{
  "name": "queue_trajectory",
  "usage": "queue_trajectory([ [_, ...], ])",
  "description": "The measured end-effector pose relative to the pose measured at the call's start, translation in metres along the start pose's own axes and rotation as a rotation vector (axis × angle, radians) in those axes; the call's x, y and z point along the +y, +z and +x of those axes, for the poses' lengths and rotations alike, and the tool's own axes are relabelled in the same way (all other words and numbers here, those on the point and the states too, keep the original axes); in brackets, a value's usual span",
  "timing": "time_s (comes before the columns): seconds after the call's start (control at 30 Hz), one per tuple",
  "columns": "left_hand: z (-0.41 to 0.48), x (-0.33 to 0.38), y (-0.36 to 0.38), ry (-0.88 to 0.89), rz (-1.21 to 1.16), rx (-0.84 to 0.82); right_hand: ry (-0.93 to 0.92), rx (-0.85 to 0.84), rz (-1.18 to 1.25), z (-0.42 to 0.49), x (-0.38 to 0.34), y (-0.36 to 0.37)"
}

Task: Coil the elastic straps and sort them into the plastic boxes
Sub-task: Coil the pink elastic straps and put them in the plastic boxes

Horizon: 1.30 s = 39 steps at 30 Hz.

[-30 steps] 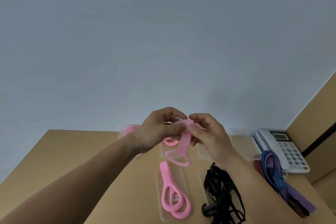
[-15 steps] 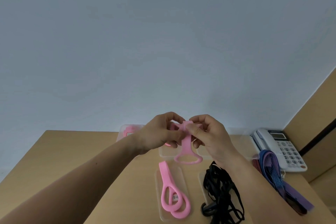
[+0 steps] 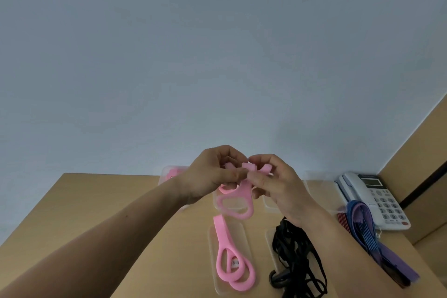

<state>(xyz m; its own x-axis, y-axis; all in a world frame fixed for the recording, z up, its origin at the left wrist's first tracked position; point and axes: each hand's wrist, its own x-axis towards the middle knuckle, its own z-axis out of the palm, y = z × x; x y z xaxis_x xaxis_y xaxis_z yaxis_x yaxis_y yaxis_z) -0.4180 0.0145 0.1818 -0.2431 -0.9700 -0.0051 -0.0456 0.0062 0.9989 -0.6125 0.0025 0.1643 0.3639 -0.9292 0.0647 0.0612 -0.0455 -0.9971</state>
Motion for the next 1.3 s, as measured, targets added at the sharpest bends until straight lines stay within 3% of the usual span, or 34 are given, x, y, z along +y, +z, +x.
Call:
queue_trajectory([
  [0.1,0.0,0.0,0.004,0.039,0.054,0.029,0.089,0.028,0.026,0.001,-0.003,0.003],
  [0.23,0.0,-0.006,0.007,0.098,0.114,0.037,0.156,0.032,-0.123,0.001,-0.007,0.001],
  [0.53,0.002,-0.007,0.002,-0.033,0.253,-0.053,0.066,0.103,-0.132,-0.002,-0.005,0.002],
  [0.77,0.001,-0.001,0.0,-0.176,-0.034,-0.131,0.018,0.069,-0.113,-0.005,-0.001,-0.003],
  [0.87,0.002,-0.003,0.0,-0.197,-0.029,-0.144,0.002,0.042,-0.16,-0.005,0.002,-0.003],
  [1.13,0.005,-0.009,0.001,-0.081,0.003,-0.04,0.012,0.074,-0.212,-0.005,0.011,-0.004],
  [1.3,0.004,-0.011,0.002,0.018,0.037,0.002,0.067,0.062,-0.103,-0.006,0.001,-0.001],
])
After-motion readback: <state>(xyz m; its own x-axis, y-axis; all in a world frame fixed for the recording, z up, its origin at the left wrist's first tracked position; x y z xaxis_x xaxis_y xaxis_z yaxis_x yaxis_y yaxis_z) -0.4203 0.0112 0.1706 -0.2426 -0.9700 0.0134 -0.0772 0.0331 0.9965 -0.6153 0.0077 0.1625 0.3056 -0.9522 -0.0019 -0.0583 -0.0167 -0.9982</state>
